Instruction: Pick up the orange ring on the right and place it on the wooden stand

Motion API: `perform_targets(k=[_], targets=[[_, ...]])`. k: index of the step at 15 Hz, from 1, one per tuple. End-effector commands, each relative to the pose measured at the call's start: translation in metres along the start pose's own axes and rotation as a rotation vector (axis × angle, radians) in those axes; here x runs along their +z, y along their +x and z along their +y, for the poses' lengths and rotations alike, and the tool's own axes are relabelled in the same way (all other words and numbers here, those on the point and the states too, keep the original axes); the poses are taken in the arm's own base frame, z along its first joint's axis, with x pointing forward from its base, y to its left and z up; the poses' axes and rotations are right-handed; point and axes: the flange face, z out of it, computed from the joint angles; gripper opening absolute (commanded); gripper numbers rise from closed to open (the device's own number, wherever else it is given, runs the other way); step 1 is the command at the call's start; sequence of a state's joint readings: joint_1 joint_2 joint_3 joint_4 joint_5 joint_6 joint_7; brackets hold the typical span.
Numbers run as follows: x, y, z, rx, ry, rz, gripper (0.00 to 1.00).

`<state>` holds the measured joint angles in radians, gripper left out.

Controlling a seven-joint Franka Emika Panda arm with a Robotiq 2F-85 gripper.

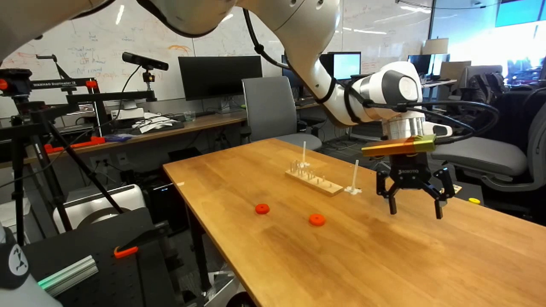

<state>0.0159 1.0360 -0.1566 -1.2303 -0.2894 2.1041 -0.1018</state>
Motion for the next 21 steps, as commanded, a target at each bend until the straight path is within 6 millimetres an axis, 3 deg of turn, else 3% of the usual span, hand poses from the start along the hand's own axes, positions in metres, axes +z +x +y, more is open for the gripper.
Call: perform_targets(k=[1, 5, 9, 13, 17, 21], targets=[[0.017, 0.003, -0.027, -0.093, -0.065, 0.013, 1.00], [0.012, -0.024, -0.010, -0.216, -0.057, 0.190, 1.00], [-0.001, -0.058, 0.027, -0.248, -0.051, 0.343, 1.00], [-0.008, -0.099, 0.056, -0.310, -0.026, 0.341, 1.00], [-0.028, -0.096, 0.064, -0.373, 0.037, 0.192, 1.00], [-0.044, -0.071, 0.029, -0.381, 0.039, 0.009, 1.00]])
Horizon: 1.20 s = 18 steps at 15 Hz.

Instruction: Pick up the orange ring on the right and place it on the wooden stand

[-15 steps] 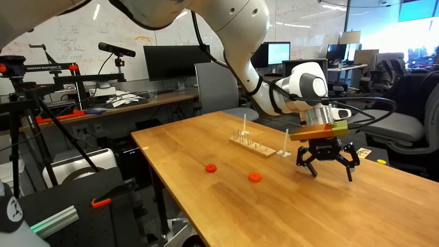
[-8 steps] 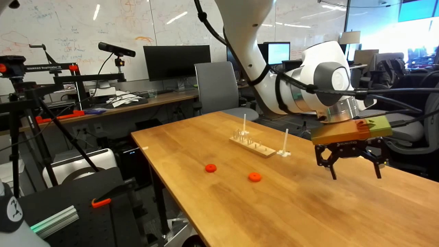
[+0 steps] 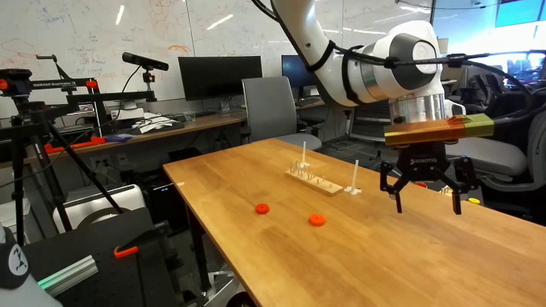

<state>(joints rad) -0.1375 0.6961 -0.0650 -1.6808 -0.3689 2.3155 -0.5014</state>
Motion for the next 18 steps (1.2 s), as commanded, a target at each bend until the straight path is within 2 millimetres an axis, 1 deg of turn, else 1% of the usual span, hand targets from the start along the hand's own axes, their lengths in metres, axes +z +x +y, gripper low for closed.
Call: perform_targets(k=[1, 2, 4, 7, 9, 13, 14, 15, 16, 18], targets=[[-0.011, 0.037, -0.025, -0.015, 0.020, -0.127, 1.00], [-0.011, 0.046, -0.033, -0.024, 0.024, -0.160, 1.00], [-0.003, 0.065, -0.055, -0.028, 0.012, -0.218, 1.00], [0.020, 0.087, -0.086, -0.044, -0.017, -0.288, 1.00], [0.038, 0.097, -0.104, -0.067, -0.031, -0.323, 1.00], [0.072, 0.109, -0.135, -0.098, -0.086, -0.396, 1.00], [0.076, 0.111, -0.140, -0.106, -0.098, -0.416, 1.00], [0.075, 0.113, -0.142, -0.115, -0.101, -0.423, 1.00], [0.070, 0.111, -0.139, -0.134, -0.075, -0.434, 1.00], [0.058, 0.104, -0.123, -0.147, -0.038, -0.379, 1.00]])
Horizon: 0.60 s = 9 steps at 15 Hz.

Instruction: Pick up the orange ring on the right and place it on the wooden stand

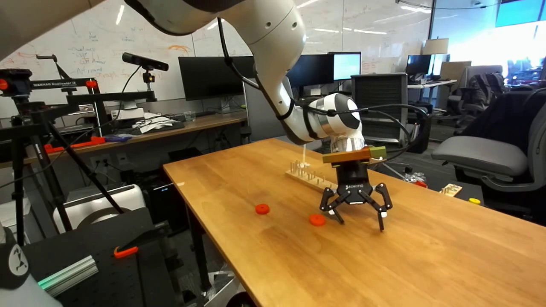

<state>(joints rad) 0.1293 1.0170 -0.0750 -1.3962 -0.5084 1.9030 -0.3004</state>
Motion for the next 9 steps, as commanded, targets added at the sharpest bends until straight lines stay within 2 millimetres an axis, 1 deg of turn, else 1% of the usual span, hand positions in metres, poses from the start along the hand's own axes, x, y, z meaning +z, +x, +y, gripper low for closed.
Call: perform_targets(k=[1, 3, 5, 7, 9], targets=[[-0.014, -0.019, 0.027, -0.023, 0.030, 0.073, 1.00], [-0.018, -0.037, 0.041, -0.024, 0.037, 0.136, 1.00], [-0.016, -0.056, 0.056, -0.030, 0.023, 0.194, 1.00], [-0.008, -0.076, 0.068, -0.026, 0.010, 0.232, 1.00], [0.008, -0.091, 0.071, -0.023, -0.018, 0.243, 1.00]])
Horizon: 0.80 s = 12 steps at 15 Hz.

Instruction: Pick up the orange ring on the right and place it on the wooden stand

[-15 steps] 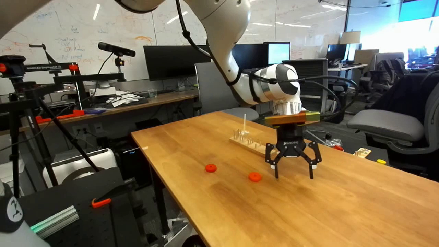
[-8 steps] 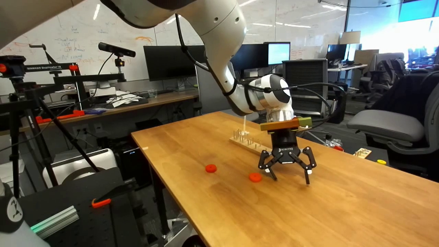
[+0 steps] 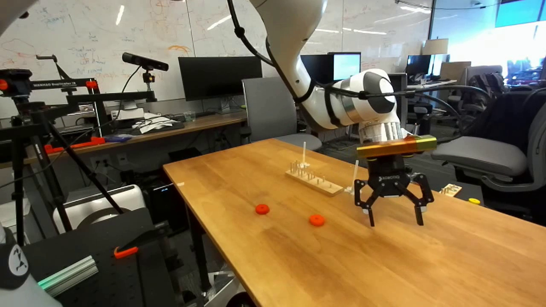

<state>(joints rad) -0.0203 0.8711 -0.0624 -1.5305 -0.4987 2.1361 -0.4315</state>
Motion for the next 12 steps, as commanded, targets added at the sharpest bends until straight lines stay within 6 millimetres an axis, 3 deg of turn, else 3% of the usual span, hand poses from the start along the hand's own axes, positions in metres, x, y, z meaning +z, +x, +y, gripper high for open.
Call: perform_targets(k=[1, 6, 8, 12], targets=[[0.013, -0.038, -0.007, -0.027, -0.052, 0.036, 1.00], [0.061, -0.067, -0.063, -0.129, -0.253, 0.087, 1.00], [0.063, -0.080, -0.075, -0.146, -0.301, 0.118, 1.00], [0.048, -0.116, -0.090, -0.155, -0.339, 0.184, 1.00]])
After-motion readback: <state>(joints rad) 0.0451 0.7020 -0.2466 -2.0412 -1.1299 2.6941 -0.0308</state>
